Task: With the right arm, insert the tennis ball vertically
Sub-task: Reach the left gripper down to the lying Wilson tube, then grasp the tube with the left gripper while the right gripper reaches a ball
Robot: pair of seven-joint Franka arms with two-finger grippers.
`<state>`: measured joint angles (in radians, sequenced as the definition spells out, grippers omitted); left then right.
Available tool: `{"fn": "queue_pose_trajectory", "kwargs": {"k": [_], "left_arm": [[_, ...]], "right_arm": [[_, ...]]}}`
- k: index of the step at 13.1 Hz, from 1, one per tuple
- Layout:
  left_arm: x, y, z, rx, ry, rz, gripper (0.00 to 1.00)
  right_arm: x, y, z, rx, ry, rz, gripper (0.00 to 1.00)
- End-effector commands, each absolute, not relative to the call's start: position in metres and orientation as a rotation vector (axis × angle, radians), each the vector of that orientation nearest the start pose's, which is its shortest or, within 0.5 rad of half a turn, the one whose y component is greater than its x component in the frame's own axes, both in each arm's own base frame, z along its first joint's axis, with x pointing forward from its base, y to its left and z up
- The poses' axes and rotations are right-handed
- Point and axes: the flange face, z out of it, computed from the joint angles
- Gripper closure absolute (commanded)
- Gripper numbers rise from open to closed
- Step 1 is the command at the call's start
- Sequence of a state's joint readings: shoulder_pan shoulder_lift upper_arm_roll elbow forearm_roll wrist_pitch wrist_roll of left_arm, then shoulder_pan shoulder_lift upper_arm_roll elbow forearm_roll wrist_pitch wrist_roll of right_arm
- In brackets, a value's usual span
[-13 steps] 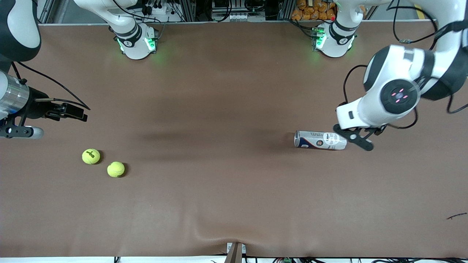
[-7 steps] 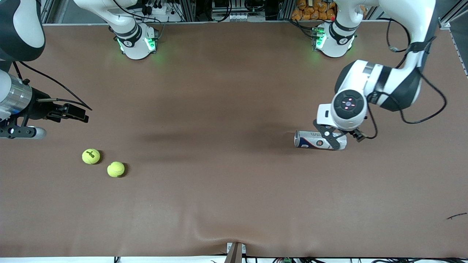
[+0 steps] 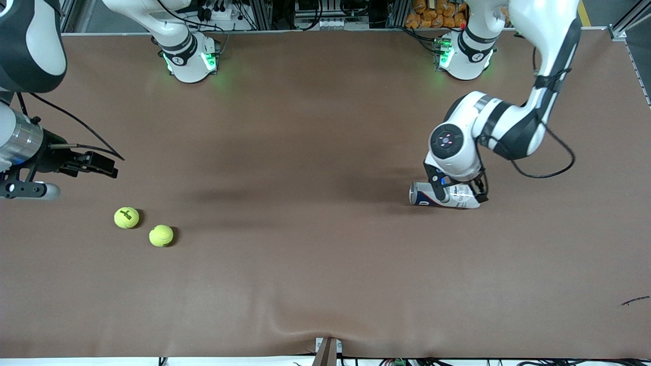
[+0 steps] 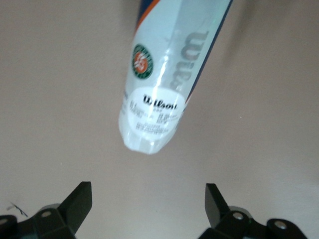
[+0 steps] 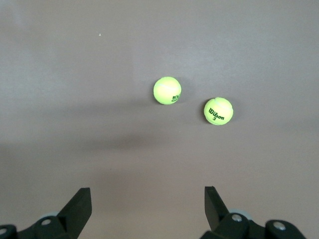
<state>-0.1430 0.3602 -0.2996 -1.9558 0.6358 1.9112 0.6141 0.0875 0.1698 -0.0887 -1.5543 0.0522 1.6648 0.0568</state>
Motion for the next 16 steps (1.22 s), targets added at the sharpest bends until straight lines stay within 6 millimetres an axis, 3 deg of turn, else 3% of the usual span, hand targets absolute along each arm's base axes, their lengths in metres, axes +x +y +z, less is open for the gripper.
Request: {"fn": "queue_pose_trajectory", "kwargs": {"k": [1,2,5,8,11,13,16], "left_arm": [[0.536,-0.218,0.258,-1.926,1.804,0.566,0.00],[0.536,-0.218,0.251,-1.891,1.817,0.577,0.00],[0.540,-0.228,0.231,-1.794,1.931,0.528,0.00],[0.539,-0.229,0.214,-1.731,1.963,0.544,0.00],[0.536,-0.228,0.200,-1.686,1.982,0.567,0.00],[0.536,-0.229,0.191,-1.654,1.997,0.566,0.00],[0.534,-0.228,0.179,-1.655,2.011,0.577,0.00]], "right_arm": [[0.621,-0.005,0.527,-3.113,0.139,0.095,0.00],[0.622,-0.001,0.529,-3.126,0.125,0.086,0.00],[0.622,-0.037,0.523,-3.124,0.203,0.099,0.00],[0.641,-0.050,0.458,-3.143,0.226,0.238,0.00],[0.649,-0.081,0.430,-3.147,0.294,0.242,0.00],[0.655,-0.091,0.404,-3.138,0.322,0.259,0.00],[0.665,-0.089,0.369,-3.134,0.316,0.272,0.00]]}}
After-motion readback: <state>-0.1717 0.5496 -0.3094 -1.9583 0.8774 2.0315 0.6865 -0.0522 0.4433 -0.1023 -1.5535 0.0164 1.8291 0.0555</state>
